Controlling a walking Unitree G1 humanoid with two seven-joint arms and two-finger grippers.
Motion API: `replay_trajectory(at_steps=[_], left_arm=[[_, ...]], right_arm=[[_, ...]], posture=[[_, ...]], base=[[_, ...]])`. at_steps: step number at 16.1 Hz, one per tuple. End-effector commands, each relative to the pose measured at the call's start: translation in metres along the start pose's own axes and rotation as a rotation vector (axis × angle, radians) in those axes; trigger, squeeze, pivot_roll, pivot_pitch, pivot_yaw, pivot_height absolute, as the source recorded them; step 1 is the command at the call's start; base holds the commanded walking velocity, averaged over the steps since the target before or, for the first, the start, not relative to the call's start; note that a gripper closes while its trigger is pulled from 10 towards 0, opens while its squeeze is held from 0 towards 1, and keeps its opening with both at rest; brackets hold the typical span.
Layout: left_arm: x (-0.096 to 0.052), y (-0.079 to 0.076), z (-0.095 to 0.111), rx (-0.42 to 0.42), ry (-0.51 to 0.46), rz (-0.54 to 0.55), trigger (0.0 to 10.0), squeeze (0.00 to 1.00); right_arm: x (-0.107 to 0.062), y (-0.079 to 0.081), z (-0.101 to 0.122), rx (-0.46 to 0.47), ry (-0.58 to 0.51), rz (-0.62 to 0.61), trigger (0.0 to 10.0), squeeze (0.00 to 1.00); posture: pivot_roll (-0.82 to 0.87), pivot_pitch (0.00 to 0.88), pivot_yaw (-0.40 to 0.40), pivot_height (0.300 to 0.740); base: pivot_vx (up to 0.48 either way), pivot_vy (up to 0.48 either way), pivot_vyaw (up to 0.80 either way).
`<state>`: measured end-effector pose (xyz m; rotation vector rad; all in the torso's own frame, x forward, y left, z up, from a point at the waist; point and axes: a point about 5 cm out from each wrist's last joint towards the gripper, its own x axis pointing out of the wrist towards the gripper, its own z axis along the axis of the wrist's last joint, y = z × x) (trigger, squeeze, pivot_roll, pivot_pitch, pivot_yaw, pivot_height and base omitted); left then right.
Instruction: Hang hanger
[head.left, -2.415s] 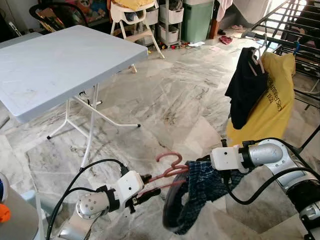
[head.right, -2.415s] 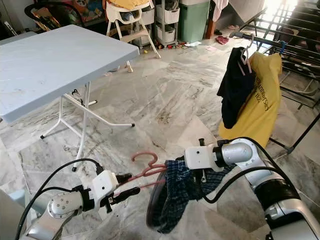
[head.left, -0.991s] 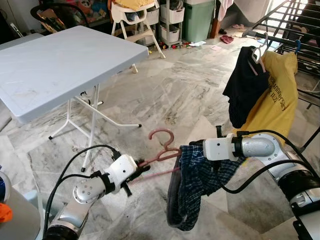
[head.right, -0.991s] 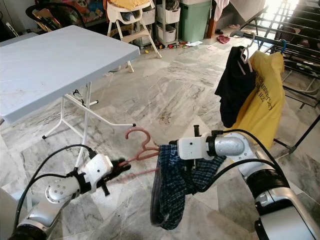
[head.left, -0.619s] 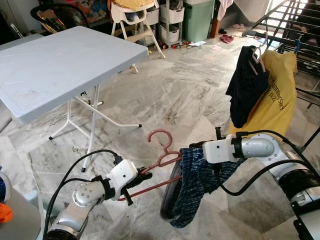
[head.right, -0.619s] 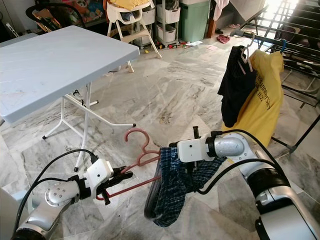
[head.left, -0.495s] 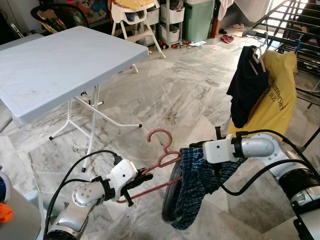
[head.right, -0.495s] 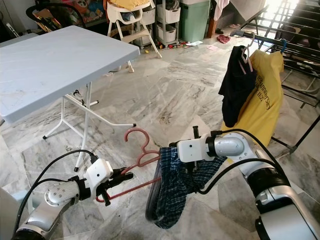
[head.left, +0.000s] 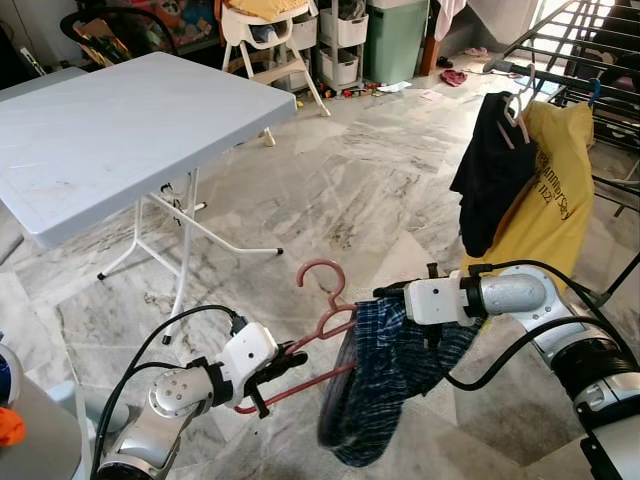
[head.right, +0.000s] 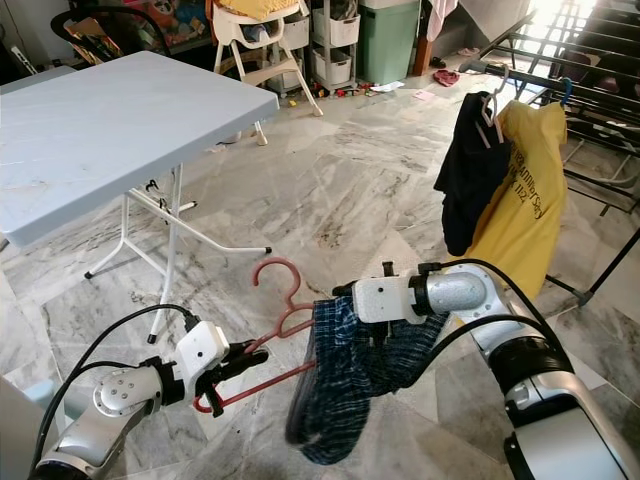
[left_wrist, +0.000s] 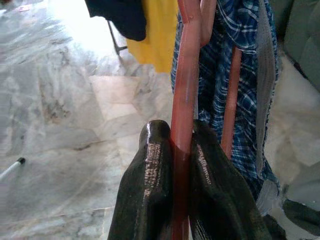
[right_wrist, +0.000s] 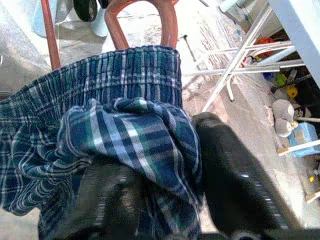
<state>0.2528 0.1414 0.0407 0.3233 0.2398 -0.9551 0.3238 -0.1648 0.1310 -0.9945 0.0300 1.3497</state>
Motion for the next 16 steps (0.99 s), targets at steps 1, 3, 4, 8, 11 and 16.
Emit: replay_trajectory(at_steps=[1,3,4,8,11,16], left_arm=[[-0.002,0.008,0.004,0.030,-0.011,0.038,0.0,0.00],[-0.004,0.009,0.001,0.034,-0.007,0.063,0.0,0.00],[-0.005,0.009,-0.001,0.042,0.001,0.072,0.0,0.00],[-0.007,0.011,-0.008,0.058,0.034,0.145,0.0,0.00],[-0.010,0.016,-0.009,0.068,0.033,0.199,0.0,0.00],[-0.012,0.028,-0.010,0.073,0.051,0.320,0.0,0.00]], right_arm=[[-0.005,-0.010,0.003,0.000,-0.008,-0.024,10.0,1.00],[-0.007,-0.018,0.004,0.020,-0.020,-0.059,10.0,1.00],[-0.009,-0.023,0.005,0.029,-0.021,-0.078,10.0,1.00],[-0.019,-0.043,0.006,0.046,-0.021,-0.233,10.0,1.00],[-0.019,-0.045,0.005,0.065,-0.033,-0.303,10.0,1.00],[-0.016,-0.041,0.001,0.077,-0.025,-0.359,10.0,1.00]], posture=[[-0.05,0.000,0.059,0.740],[-0.05,0.000,0.054,0.740],[-0.05,0.000,0.053,0.740],[-0.05,0.000,0.042,0.740],[-0.04,0.000,0.038,0.740],[-0.05,0.000,0.040,0.740]], base=[[0.000,0.000,0.00],[0.000,0.000,0.00],[0.000,0.000,0.00],[0.000,0.000,0.00],[0.000,0.000,0.00],[0.000,0.000,0.00]])
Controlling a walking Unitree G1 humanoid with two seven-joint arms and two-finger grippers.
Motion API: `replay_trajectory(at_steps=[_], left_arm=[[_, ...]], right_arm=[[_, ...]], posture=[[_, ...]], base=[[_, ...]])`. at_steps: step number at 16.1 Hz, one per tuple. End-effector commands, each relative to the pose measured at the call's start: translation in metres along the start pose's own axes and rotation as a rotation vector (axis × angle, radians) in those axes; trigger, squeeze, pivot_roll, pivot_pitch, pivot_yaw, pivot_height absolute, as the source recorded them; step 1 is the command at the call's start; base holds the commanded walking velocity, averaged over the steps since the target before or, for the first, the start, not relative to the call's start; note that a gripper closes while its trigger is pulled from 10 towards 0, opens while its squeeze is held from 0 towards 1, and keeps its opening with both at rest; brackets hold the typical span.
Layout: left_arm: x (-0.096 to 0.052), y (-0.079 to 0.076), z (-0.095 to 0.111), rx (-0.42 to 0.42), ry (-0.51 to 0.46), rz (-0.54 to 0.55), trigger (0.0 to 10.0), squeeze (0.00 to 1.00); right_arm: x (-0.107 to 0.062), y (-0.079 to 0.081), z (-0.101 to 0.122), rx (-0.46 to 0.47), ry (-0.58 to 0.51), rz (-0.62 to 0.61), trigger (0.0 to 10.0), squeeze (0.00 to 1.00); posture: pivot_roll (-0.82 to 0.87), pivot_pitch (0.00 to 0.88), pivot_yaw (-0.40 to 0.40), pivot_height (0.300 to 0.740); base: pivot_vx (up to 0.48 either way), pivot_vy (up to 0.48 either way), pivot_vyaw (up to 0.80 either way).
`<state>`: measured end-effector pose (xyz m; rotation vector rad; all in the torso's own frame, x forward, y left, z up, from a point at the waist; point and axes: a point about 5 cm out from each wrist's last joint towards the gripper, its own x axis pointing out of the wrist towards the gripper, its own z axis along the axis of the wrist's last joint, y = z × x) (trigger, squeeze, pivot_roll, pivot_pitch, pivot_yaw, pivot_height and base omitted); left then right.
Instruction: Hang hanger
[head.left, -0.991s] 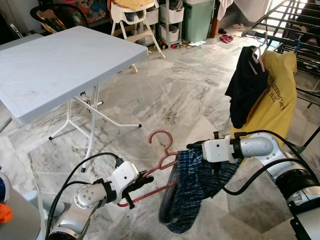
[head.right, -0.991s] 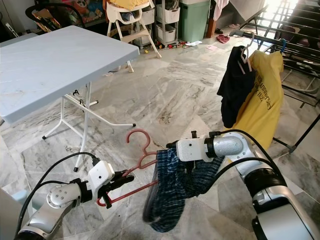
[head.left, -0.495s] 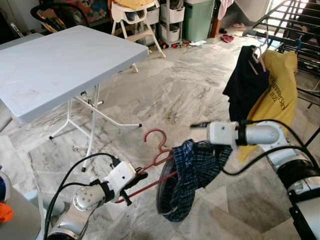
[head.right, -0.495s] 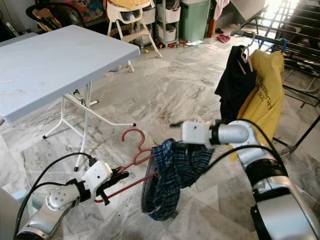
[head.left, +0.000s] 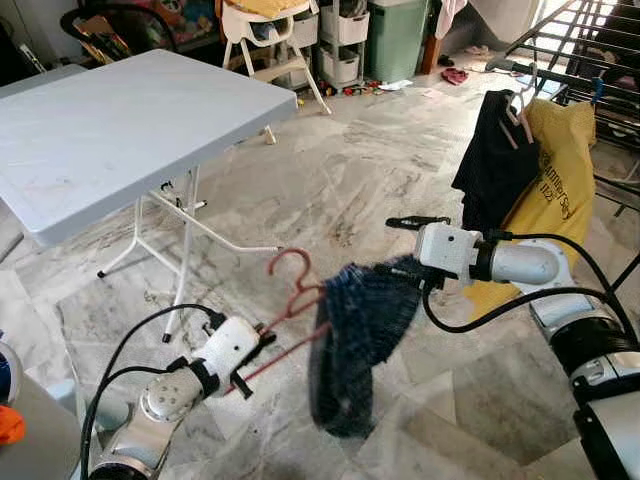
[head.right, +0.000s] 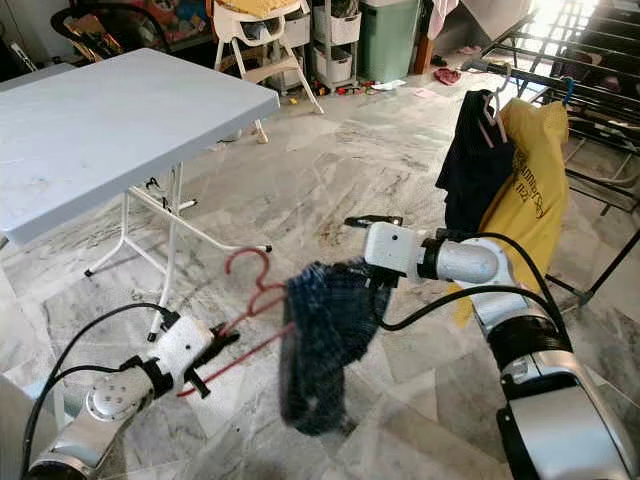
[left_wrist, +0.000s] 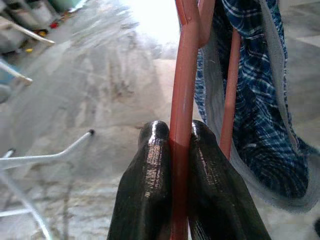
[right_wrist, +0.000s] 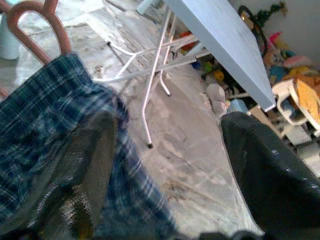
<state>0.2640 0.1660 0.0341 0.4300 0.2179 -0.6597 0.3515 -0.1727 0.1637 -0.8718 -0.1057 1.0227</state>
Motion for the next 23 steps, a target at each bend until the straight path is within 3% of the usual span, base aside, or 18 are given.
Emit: replay_trajectory(at_steps=[1,4,5,6,8,10,11,12,13,18,20,23], left_arm=[[0.001,0.011,0.004,0.002,-0.009,0.070,0.0,0.00],[0.002,0.017,0.004,-0.021,-0.021,0.149,0.0,0.00],[0.002,0.022,0.008,-0.046,-0.039,0.217,0.0,0.00],[0.003,0.024,0.010,-0.064,-0.057,0.237,0.0,0.00],[0.007,0.022,0.018,-0.091,-0.095,0.265,0.0,0.00],[0.009,0.022,0.022,-0.107,-0.112,0.279,0.0,0.00],[0.011,0.020,0.024,-0.127,-0.123,0.285,0.0,0.00],[0.013,0.018,0.025,-0.134,-0.127,0.284,0.0,0.00],[0.014,0.016,0.026,-0.136,-0.131,0.282,0.0,0.00],[0.018,0.011,0.032,-0.148,-0.153,0.287,0.0,0.00],[0.019,0.010,0.035,-0.152,-0.163,0.285,0.0,0.00],[0.021,0.006,0.039,-0.154,-0.177,0.272,0.0,0.00]], right_arm=[[0.000,-0.003,0.000,-0.001,0.007,-0.054,10.0,1.00],[0.003,-0.012,-0.006,0.069,0.066,-0.248,10.0,1.00],[0.006,-0.012,-0.011,0.175,0.074,-0.372,10.0,1.00],[0.008,-0.009,-0.014,0.214,0.075,-0.405,10.0,1.00],[0.025,0.016,-0.018,0.415,0.059,-0.447,10.0,1.00],[0.036,0.031,-0.016,0.482,0.044,-0.424,10.0,0.70],[0.047,0.044,-0.011,0.512,0.031,-0.396,10.0,0.51],[0.054,0.054,-0.007,0.529,0.030,-0.365,10.0,0.11],[0.059,0.063,-0.005,0.546,0.030,-0.344,10.0,0.00],[0.070,0.079,0.002,0.650,0.023,-0.301,10.0,0.00],[0.077,0.080,0.007,0.707,0.007,-0.317,10.0,0.00],[0.084,0.077,0.013,0.717,-0.004,-0.348,10.0,0.00]], posture=[[-0.05,0.000,0.039,0.740],[-0.05,0.000,0.035,0.740],[-0.05,0.000,0.035,0.740],[-0.05,0.000,0.034,0.740],[-0.05,0.000,0.032,0.740],[-0.05,0.000,0.033,0.740],[-0.05,0.000,0.032,0.740],[-0.05,0.000,0.028,0.740],[-0.05,0.000,0.024,0.740],[-0.05,0.000,0.014,0.740],[-0.05,0.000,0.015,0.740],[-0.04,0.000,0.014,0.740]], base=[[0.000,0.000,0.00],[0.000,0.000,0.00],[0.000,0.000,0.00],[0.000,0.000,0.00],[0.000,0.000,0.00],[0.000,0.000,0.00],[0.000,0.000,0.00],[0.000,0.000,0.00],[0.000,0.000,0.00],[0.000,0.000,0.00],[0.000,0.000,0.00],[0.000,0.000,0.00]])
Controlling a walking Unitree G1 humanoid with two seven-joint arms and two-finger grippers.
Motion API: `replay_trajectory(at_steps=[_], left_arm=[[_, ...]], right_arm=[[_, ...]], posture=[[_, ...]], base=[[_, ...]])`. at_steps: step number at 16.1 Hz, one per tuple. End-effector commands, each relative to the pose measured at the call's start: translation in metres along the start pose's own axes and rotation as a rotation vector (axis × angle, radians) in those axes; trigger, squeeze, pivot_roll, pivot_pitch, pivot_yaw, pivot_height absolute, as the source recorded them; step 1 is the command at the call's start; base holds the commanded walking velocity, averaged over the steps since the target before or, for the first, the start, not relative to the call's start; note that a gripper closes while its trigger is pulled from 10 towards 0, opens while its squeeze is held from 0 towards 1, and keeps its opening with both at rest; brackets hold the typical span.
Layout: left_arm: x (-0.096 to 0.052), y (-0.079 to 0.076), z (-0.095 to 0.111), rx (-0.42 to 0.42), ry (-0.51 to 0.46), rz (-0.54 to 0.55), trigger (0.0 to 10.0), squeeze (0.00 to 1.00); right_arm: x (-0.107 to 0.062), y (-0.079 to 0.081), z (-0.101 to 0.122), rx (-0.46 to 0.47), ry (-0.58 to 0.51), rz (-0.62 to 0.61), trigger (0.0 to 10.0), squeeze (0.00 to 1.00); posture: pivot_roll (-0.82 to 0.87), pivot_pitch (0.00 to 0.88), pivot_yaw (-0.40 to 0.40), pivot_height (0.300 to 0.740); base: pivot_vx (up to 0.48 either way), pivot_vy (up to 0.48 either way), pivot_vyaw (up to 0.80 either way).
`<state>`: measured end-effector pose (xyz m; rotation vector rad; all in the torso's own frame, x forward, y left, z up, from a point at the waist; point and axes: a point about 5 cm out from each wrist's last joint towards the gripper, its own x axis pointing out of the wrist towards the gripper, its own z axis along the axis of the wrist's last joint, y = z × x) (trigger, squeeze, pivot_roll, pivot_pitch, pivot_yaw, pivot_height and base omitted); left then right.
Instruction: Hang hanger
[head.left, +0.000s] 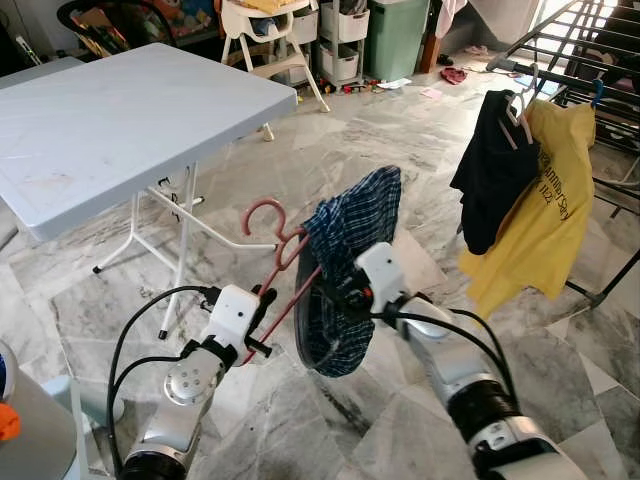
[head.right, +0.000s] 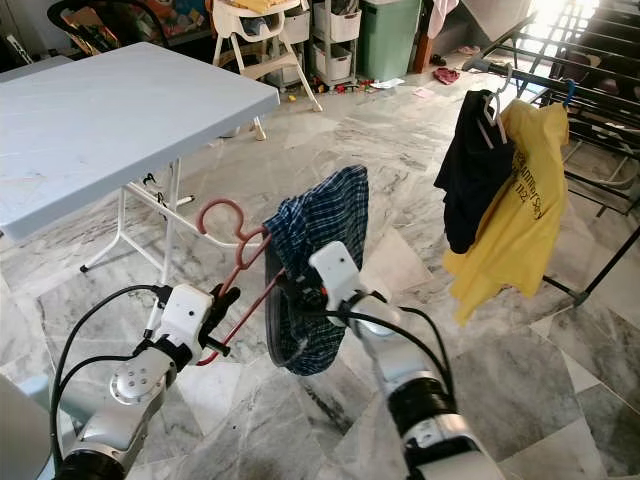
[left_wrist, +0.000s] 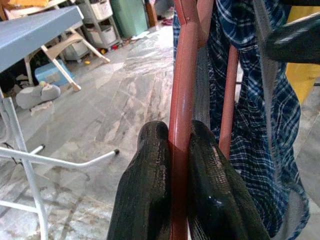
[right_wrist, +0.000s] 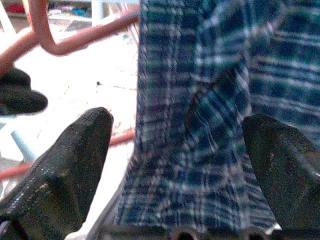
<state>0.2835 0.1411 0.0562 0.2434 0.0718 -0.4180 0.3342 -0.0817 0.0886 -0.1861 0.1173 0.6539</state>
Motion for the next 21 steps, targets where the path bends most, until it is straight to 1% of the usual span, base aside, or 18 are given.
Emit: replay_trajectory(at_steps=[1,2,3,4,8,12,15,18,19,20,21], left_arm=[[0.002,0.002,0.010,0.008,-0.038,0.012,0.0,0.00],[0.002,0.002,0.011,0.007,-0.040,0.011,0.0,0.00],[0.002,0.001,0.013,0.006,-0.051,0.007,0.0,0.00],[0.002,0.000,0.015,0.006,-0.061,0.002,0.0,0.00],[0.002,-0.002,0.019,-0.001,-0.077,-0.012,0.0,0.00],[0.001,-0.009,0.024,-0.010,-0.104,-0.048,0.0,0.00],[0.000,-0.011,0.031,-0.020,-0.139,-0.065,0.0,0.00],[-0.002,-0.015,0.033,-0.024,-0.148,-0.087,0.0,0.00],[-0.003,-0.017,0.032,-0.029,-0.149,-0.096,0.0,0.00],[-0.003,-0.017,0.032,-0.029,-0.149,-0.099,0.0,0.00],[-0.004,-0.018,0.032,-0.029,-0.148,-0.104,0.0,0.00]], right_arm=[[0.003,-0.007,0.005,-0.016,0.012,-0.059,10.0,0.00],[0.004,-0.008,0.005,-0.022,0.020,-0.074,8.6,0.00],[0.006,-0.011,0.003,-0.014,0.044,-0.119,4.2,0.00],[0.008,-0.013,0.002,0.001,0.057,-0.148,0.0,0.00],[0.009,-0.017,0.001,0.007,0.077,-0.187,0.0,0.00],[0.013,-0.020,0.001,0.012,0.084,-0.225,0.0,0.00],[0.011,-0.023,-0.004,0.011,0.107,-0.248,0.0,0.00],[0.006,-0.031,-0.008,0.013,0.123,-0.310,0.0,0.00],[0.003,-0.039,-0.009,0.010,0.122,-0.358,0.0,0.00],[0.002,-0.041,-0.009,0.009,0.121,-0.371,0.0,0.00],[-0.001,-0.047,-0.009,0.018,0.119,-0.411,0.0,0.00]], posture=[[-0.04,0.000,0.015,0.740],[-0.04,0.000,0.015,0.740],[-0.04,0.000,0.014,0.740],[-0.04,0.000,0.014,0.740],[-0.03,0.000,0.009,0.740],[-0.02,0.000,0.006,0.740],[-0.02,0.000,0.009,0.740],[-0.03,0.000,0.014,0.740],[-0.03,0.000,0.018,0.740],[-0.03,0.000,0.018,0.740],[-0.03,0.000,0.015,0.740]], base=[[0.000,0.000,0.00],[0.000,0.000,0.00],[0.000,0.000,0.00],[0.000,0.000,0.00],[0.000,0.000,0.00],[0.000,0.000,0.00],[0.000,0.000,0.00],[0.000,0.000,0.00],[0.000,0.000,0.00],[0.000,0.000,0.00],[0.000,0.000,0.00]])
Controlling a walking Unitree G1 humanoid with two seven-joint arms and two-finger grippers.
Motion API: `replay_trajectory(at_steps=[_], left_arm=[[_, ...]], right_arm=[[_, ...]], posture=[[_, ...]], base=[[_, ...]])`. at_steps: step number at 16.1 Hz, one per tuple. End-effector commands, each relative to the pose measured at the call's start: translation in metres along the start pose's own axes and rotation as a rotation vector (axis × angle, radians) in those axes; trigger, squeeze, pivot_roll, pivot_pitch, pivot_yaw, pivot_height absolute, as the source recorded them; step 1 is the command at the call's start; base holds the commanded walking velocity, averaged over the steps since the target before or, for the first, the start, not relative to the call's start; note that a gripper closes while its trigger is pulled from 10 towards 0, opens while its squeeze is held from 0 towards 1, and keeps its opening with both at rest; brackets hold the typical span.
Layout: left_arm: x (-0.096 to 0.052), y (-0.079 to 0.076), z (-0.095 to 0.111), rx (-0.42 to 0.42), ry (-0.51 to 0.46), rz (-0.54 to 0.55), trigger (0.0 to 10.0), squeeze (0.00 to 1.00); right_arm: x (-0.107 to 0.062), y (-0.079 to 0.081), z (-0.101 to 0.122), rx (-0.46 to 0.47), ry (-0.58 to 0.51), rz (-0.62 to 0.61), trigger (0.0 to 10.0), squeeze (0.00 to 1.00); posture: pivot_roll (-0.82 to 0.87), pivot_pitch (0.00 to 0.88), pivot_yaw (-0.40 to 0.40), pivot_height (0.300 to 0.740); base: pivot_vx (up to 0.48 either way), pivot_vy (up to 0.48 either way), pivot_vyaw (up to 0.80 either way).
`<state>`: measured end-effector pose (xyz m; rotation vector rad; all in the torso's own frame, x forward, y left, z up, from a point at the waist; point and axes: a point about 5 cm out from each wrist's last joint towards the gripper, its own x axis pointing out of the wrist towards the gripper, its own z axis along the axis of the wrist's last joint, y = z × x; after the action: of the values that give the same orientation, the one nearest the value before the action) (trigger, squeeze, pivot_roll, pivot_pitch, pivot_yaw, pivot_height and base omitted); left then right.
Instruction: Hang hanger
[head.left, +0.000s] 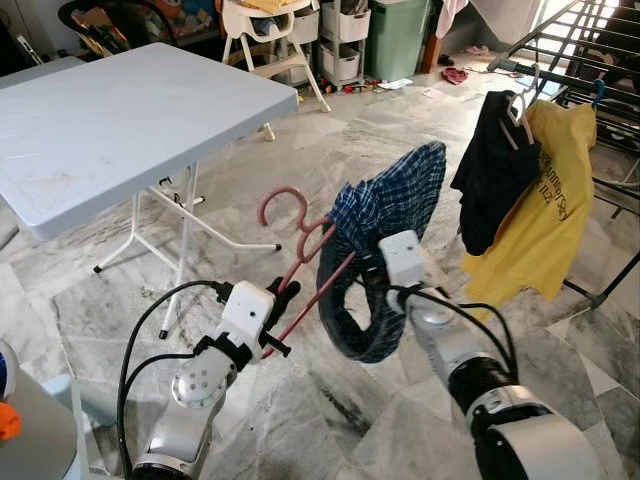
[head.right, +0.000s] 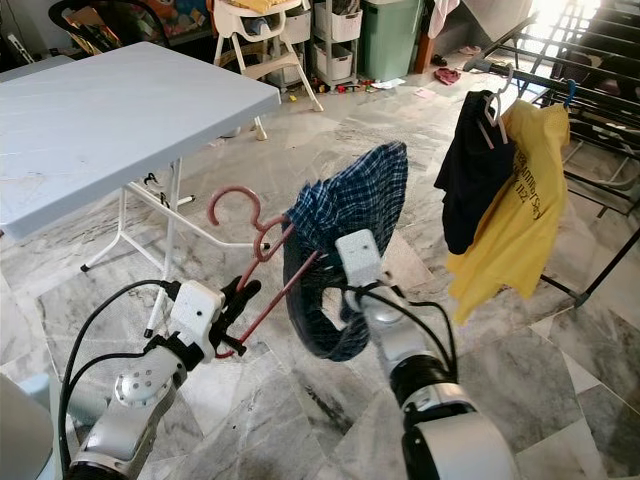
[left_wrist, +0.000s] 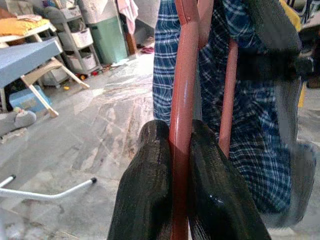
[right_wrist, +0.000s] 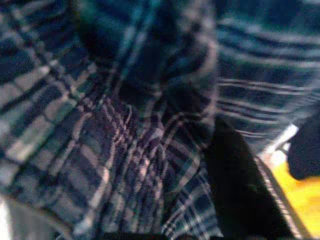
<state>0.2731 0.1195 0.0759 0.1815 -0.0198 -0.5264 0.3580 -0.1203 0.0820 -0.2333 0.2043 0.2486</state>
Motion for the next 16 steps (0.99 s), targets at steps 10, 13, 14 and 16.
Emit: replay_trajectory(at_steps=[10,13,14,16], left_arm=[[-0.004,-0.002,-0.010,0.058,0.077,-0.028,0.0,0.00],[-0.008,-0.003,-0.020,0.064,0.124,-0.031,0.0,0.00],[-0.009,-0.003,-0.022,0.066,0.130,-0.030,0.0,0.00],[-0.010,-0.004,-0.023,0.068,0.135,-0.032,0.0,0.00]], right_arm=[[0.004,-0.012,0.020,0.007,-0.084,-0.056,0.0,0.00],[0.005,-0.015,0.030,0.016,-0.127,-0.063,0.0,0.00],[0.005,-0.017,0.032,0.024,-0.137,-0.071,0.0,0.00],[0.004,-0.022,0.035,0.026,-0.155,-0.096,0.0,0.00]], posture=[[-0.03,0.000,0.005,0.740],[-0.03,0.000,0.002,0.740],[-0.03,0.000,0.002,0.740],[-0.03,0.000,0.002,0.740]], base=[[0.000,0.000,0.00],[0.000,0.000,0.00],[0.000,0.000,0.00],[0.000,0.000,0.00]])
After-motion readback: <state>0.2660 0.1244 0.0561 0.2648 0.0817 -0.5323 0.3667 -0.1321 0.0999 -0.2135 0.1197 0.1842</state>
